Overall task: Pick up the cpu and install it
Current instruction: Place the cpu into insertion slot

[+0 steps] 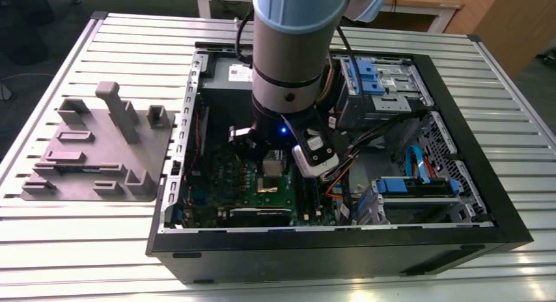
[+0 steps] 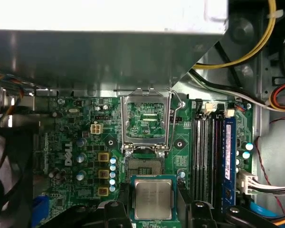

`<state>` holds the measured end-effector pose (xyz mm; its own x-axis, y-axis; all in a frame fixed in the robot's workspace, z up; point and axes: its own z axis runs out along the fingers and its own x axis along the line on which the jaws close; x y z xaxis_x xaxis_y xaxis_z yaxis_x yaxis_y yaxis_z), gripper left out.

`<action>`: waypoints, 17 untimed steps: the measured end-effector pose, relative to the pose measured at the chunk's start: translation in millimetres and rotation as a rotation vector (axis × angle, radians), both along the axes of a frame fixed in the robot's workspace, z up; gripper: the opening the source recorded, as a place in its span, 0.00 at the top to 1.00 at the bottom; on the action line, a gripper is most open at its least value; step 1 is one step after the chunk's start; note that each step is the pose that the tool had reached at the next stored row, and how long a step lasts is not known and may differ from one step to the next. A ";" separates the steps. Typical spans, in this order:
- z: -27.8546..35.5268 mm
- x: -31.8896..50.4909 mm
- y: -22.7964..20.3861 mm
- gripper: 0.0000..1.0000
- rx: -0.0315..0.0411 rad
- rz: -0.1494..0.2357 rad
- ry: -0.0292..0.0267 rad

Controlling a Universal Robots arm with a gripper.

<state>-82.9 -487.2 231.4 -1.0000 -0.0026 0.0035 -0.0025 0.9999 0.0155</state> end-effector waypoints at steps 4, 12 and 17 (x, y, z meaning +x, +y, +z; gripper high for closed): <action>-4.6 0.0 -0.1 0.53 -0.0001 0.000 0.0001; -4.9 0.0 0.0 0.53 0.0001 0.000 0.0001; -5.2 0.1 0.0 0.53 0.0001 0.000 0.0001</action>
<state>-82.9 -487.3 226.1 -1.0000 -0.0027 0.0036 -0.0026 0.9999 0.0156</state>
